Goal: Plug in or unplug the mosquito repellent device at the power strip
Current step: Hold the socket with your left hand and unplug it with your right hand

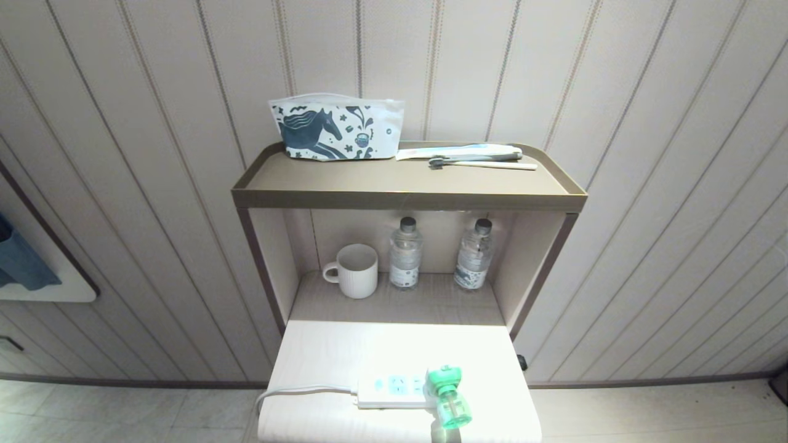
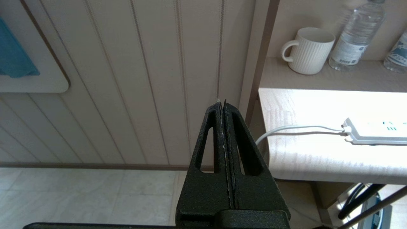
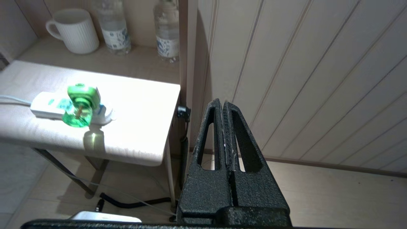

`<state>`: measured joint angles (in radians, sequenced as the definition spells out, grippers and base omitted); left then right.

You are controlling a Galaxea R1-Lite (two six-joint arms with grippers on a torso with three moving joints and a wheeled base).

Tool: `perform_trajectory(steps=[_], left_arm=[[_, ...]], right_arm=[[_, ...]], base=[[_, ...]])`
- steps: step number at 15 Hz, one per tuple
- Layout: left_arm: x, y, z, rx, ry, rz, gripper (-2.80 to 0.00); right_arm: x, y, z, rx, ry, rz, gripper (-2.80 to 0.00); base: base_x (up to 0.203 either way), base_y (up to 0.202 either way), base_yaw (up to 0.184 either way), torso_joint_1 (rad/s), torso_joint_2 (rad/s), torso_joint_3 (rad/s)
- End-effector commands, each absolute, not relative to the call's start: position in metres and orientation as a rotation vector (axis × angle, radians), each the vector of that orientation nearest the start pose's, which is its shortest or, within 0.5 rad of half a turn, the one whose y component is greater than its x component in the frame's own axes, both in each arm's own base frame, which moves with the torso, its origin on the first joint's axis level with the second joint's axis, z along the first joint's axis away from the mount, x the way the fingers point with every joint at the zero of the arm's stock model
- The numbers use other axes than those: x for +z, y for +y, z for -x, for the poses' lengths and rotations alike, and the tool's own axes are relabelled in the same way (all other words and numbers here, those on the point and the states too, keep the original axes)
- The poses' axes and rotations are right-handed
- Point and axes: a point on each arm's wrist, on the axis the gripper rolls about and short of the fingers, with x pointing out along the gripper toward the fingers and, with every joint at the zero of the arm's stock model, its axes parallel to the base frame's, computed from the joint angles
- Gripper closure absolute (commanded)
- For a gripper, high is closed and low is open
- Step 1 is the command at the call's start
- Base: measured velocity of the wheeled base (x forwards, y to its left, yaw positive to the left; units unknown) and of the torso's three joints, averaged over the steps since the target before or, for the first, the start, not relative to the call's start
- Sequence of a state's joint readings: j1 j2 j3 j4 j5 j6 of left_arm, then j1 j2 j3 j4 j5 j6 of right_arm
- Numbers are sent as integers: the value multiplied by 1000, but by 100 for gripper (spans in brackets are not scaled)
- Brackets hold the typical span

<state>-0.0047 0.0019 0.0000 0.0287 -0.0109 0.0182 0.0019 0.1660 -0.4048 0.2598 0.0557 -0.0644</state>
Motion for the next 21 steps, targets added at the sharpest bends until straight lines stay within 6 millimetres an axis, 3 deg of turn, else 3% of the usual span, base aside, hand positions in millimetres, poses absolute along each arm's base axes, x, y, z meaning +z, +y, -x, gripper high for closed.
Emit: perform_trajectory(steps=[1,9,17,21], left_arm=[[73,0,23,-16,31,-18,0],[73,0,23,-16,31,-18,0],[73,0,23,-16,31,-18,0],[73,0,23,-16,31,-18,0]], right_arm=[[184,1,31,64,53,56,0],[280,1,3,88,159,-67,0],[326,11,-58,229,475,-73,0],[334,32,-81,391,668,-68,0]], base=[[0,0,0,0,0,0],[0,0,0,0,0,0],[0,0,0,0,0,0],[0,0,0,0,0,0]])
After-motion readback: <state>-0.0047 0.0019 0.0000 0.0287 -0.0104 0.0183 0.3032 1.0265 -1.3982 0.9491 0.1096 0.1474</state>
